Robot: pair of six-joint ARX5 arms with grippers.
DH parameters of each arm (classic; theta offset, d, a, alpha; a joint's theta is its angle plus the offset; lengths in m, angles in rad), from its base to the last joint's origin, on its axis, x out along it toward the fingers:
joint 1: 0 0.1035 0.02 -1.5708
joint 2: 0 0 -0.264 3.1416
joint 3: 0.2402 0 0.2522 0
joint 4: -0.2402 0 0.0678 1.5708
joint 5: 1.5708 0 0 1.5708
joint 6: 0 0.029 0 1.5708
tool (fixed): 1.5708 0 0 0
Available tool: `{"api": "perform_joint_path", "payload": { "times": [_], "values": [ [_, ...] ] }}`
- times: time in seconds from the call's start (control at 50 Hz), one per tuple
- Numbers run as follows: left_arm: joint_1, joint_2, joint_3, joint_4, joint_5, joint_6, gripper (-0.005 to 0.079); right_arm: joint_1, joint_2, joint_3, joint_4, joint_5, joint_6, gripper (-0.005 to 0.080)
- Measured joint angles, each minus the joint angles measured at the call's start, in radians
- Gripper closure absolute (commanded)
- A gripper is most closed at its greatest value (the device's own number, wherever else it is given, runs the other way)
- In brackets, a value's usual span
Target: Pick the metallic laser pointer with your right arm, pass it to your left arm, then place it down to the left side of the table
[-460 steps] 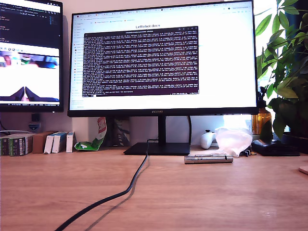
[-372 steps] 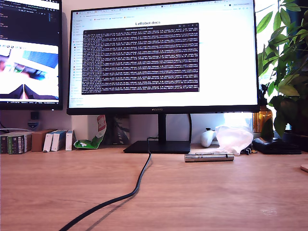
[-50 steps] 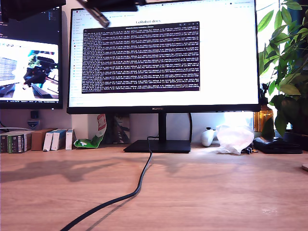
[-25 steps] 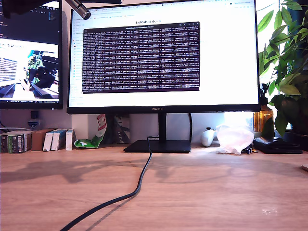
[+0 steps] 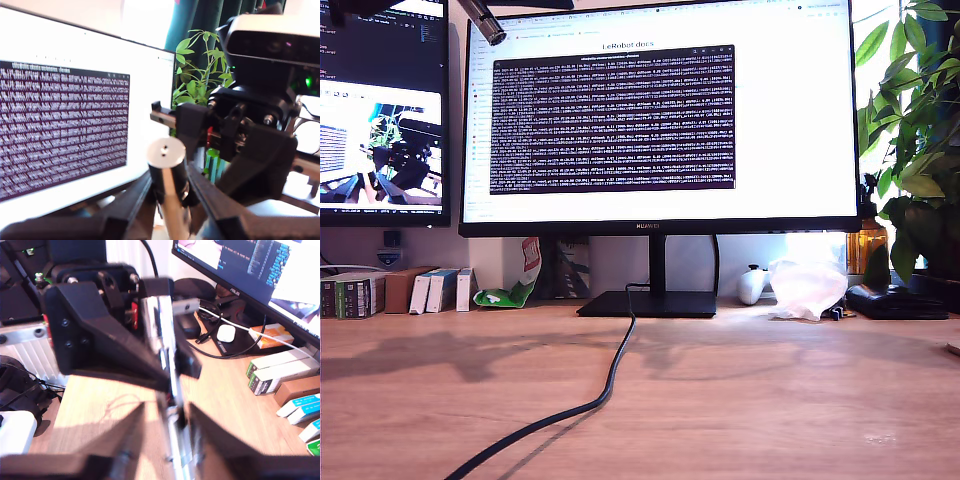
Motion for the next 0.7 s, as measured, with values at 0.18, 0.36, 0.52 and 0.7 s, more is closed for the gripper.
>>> {"api": "perform_joint_path", "payload": {
  "times": [0.18, 0.36, 0.52, 0.7],
  "values": [
    [0.002, 0.0, 0.0, -0.042, -0.002, 0.074, 0.0762, -0.001, 0.0, 0.0, -0.021, 0.029, 0.001, 0.0436],
    [0.027, 0.0, 0.0, -0.077, -0.002, 0.129, 0.0762, -0.035, -0.004, 0.0, -0.08, 0.107, 0.003, 0.0533],
    [0.047, 0.0, 0.0, -0.124, -0.003, 0.186, 0.0762, -0.13, -0.019, 0.0, -0.168, 0.161, 0.01, 0.0768],
    [0.047, 0.0, 0.0, -0.214, -0.006, 0.291, 0.0762, -0.251, -0.024, 0.0, -0.205, 0.235, 0.084, 0.0763]
  ]
}}
